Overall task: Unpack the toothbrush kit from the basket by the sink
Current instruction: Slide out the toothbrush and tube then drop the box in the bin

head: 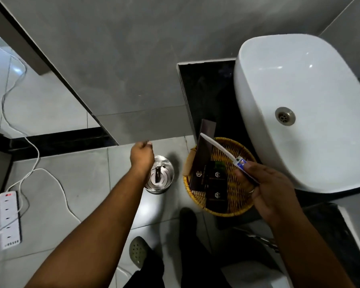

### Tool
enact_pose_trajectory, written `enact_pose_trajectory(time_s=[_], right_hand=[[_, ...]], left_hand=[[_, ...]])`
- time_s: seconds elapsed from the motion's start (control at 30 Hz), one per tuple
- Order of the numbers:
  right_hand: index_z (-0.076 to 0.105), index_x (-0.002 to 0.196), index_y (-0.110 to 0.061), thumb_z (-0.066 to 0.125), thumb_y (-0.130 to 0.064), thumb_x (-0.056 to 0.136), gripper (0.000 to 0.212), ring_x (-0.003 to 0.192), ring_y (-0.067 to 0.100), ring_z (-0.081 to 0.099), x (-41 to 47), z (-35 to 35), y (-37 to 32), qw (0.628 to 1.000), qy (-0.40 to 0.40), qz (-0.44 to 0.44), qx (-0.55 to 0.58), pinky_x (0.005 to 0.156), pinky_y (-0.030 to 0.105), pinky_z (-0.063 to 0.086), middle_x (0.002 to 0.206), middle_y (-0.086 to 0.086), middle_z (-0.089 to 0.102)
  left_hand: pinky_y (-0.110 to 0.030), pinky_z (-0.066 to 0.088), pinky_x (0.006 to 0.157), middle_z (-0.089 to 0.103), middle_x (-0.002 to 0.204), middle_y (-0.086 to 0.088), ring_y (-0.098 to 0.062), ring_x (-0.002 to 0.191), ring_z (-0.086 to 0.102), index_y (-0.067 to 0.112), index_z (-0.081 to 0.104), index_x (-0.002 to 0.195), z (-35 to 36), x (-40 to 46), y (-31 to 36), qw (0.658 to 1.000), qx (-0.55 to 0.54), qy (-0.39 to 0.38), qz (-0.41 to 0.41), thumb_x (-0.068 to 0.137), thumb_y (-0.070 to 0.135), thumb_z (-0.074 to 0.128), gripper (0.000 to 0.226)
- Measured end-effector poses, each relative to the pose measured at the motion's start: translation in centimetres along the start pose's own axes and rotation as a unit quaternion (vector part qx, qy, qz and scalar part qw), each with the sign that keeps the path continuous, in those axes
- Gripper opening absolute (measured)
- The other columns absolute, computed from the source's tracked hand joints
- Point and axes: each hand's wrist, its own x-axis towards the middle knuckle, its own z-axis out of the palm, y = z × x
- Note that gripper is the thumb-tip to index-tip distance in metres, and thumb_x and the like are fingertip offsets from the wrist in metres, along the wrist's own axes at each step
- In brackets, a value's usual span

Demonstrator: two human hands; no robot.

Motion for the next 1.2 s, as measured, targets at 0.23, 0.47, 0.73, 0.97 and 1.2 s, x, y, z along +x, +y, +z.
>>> enact_pose_trajectory(time_s=[0.23, 0.47, 0.73, 0.97, 1.2], right_hand=[[0.073, 0.076, -0.004, 0.070, 0.000, 0.080, 0.007, 0.074, 0.026, 0.075, -1.2, -0.5, -2.0, 0.995, 0.013, -0.018, -0.097, 0.057, 0.023, 0.058, 0.083, 0.016, 0.077], [0.072, 0.081, -0.007, 0.078, 0.002, 0.072, 0.014, 0.069, 0.026, 0.073, -3.9, -0.5, -6.5, 0.982, -0.025, -0.085, -0.169, 0.052, 0.026, 0.056, 0.078, 0.017, 0.074], [0.066, 0.085, 0.000, 0.074, 0.006, 0.074, 0.015, 0.067, 0.031, 0.074, -3.6, -0.8, -7.1, 0.978, 0.013, -0.106, -0.180, 0.063, 0.034, 0.063, 0.081, 0.021, 0.071], [0.060, 0.067, -0.016, 0.082, -0.018, 0.070, 0.022, 0.052, 0.018, 0.065, -2.8, -1.8, -6.3, 0.875, 0.066, -0.184, -0.444, 0.057, 0.034, 0.058, 0.062, 0.006, 0.070], [0.070, 0.070, -0.014, 0.076, -0.007, 0.073, 0.010, 0.081, 0.024, 0.069, -2.2, -1.7, -6.2, 0.801, 0.014, -0.177, -0.572, 0.079, 0.042, 0.059, 0.083, 0.008, 0.072]], left_hand=[[-0.024, 0.040, 0.104, 0.068, 0.126, -0.006, -0.020, 0.119, 0.060, 0.012, 0.067, 0.123, 5.3, -11.8, 9.6, 0.739, 0.326, -0.261, 0.529, 0.091, 0.006, 0.052, 0.035], [-0.037, 0.053, 0.091, 0.073, 0.095, -0.001, -0.017, 0.093, 0.066, 0.012, 0.075, 0.097, 7.6, -16.1, 12.0, 0.629, 0.484, -0.415, 0.445, 0.087, 0.009, 0.061, 0.018], [-0.022, 0.059, 0.057, 0.065, 0.073, -0.008, -0.012, 0.062, 0.064, -0.004, 0.068, 0.098, 7.9, -17.2, 7.1, 0.822, 0.294, -0.460, 0.165, 0.086, -0.006, 0.062, 0.014], [-0.039, 0.064, 0.066, 0.072, 0.082, -0.018, -0.025, 0.069, 0.073, 0.001, 0.065, 0.087, 9.2, -16.2, 3.6, 0.906, 0.247, -0.330, 0.093, 0.080, -0.002, 0.068, 0.008], [-0.047, 0.063, 0.072, 0.075, 0.085, -0.021, -0.030, 0.073, 0.074, 0.000, 0.069, 0.090, 11.5, -15.8, 1.3, 0.921, 0.256, -0.288, 0.059, 0.085, 0.005, 0.067, 0.007]])
